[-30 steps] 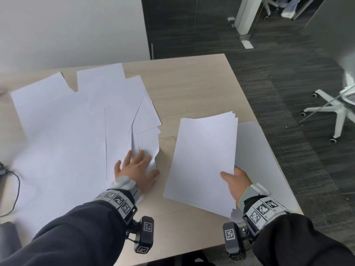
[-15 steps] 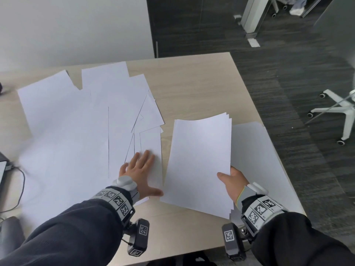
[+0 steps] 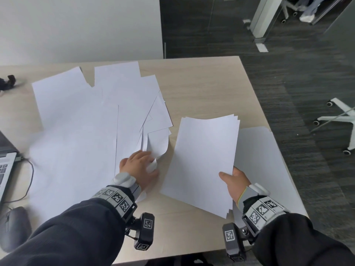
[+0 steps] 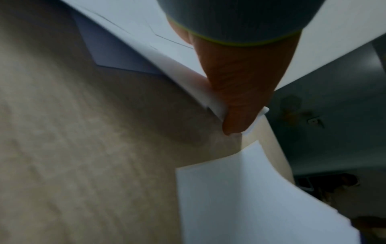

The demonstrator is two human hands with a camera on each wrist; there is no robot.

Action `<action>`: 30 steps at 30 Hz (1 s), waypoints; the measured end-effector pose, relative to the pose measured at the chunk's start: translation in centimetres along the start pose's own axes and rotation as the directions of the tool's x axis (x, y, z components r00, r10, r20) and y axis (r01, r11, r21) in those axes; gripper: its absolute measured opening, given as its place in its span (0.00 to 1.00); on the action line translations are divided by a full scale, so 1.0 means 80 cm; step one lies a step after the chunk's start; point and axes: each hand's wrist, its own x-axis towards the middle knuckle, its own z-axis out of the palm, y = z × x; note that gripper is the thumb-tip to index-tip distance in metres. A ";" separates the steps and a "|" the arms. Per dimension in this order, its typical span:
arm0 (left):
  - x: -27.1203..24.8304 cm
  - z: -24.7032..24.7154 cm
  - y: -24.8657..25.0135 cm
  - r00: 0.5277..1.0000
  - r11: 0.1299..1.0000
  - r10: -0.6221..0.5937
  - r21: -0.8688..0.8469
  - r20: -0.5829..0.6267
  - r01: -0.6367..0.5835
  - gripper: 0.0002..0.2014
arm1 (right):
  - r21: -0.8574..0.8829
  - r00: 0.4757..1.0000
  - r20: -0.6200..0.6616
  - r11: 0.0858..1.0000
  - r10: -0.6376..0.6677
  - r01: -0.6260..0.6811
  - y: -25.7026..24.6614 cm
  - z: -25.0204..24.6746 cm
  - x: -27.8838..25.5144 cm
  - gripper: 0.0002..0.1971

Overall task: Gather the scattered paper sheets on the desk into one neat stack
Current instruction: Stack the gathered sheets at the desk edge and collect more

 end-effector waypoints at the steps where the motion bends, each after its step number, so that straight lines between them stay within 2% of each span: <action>1: 0.001 -0.004 0.002 1.000 1.000 -0.010 -0.017 -0.028 0.009 0.15 | 0.002 1.000 0.002 1.000 -0.003 0.003 -0.002 0.001 -0.001 0.07; 3: 0.003 -0.013 0.013 0.997 0.998 -0.010 -0.063 -0.075 0.005 0.09 | 0.011 1.000 0.007 1.000 -0.013 0.013 -0.006 0.004 -0.002 0.09; 4: 0.001 -0.016 0.021 0.995 0.995 -0.001 -0.099 -0.097 -0.009 0.09 | 0.019 1.000 0.011 1.000 -0.019 0.019 -0.010 0.006 -0.005 0.09; 8: -0.020 -0.024 0.067 0.995 0.948 0.042 -0.312 -0.091 -0.069 0.23 | 0.062 1.000 0.026 0.998 -0.011 0.010 -0.017 0.015 -0.009 0.09; 11: -0.035 -0.007 0.102 0.986 0.917 0.162 -0.373 0.036 -0.137 0.29 | 0.102 1.000 0.015 0.995 0.011 -0.012 -0.019 0.021 -0.017 0.09; 13: -0.041 0.016 0.116 0.936 0.939 0.282 -0.263 0.213 -0.223 0.35 | 0.100 0.999 -0.027 0.995 0.017 -0.014 -0.022 0.020 -0.021 0.15; 15: -0.046 0.039 0.123 0.856 0.932 0.363 -0.159 0.368 -0.327 0.42 | 0.084 0.999 -0.034 0.996 0.042 -0.039 -0.020 0.015 -0.021 0.24; 17: -0.051 0.056 0.124 0.811 0.904 0.424 -0.130 0.404 -0.408 0.45 | 0.061 0.998 0.011 0.997 0.054 -0.054 -0.014 0.014 -0.019 0.27; 18: -0.052 0.061 0.124 0.799 0.891 0.451 -0.142 0.398 -0.432 0.45 | 0.057 0.999 0.018 0.997 0.045 -0.046 -0.009 0.014 -0.018 0.26; 21: -0.053 0.065 0.128 0.773 0.856 0.518 -0.238 0.367 -0.460 0.41 | 0.066 0.999 0.048 0.998 0.012 -0.016 0.008 0.014 -0.017 0.13; 23: -0.051 0.059 0.129 0.798 0.843 0.532 -0.270 0.284 -0.465 0.36 | 0.057 0.998 0.064 0.998 -0.008 0.004 0.015 0.010 -0.015 0.06; 25: -0.042 0.054 0.119 0.877 0.873 0.453 -0.280 0.160 -0.399 0.32 | 0.037 0.997 0.069 0.999 -0.020 0.017 0.016 0.001 -0.014 0.08; 27: -0.027 0.051 0.104 0.963 0.911 0.266 -0.342 0.052 -0.233 0.34 | 0.029 0.997 0.063 0.999 -0.045 0.043 0.014 -0.014 -0.016 0.09; 28: -0.020 0.047 0.094 0.989 0.909 0.146 -0.398 0.013 -0.129 0.36 | 0.040 0.997 0.059 0.998 -0.057 0.055 0.012 -0.019 -0.019 0.09; 30: -0.004 0.034 0.083 0.998 0.838 -0.068 -0.544 -0.002 0.056 0.43 | 0.132 0.994 0.059 0.988 -0.090 0.082 0.005 -0.032 -0.026 0.10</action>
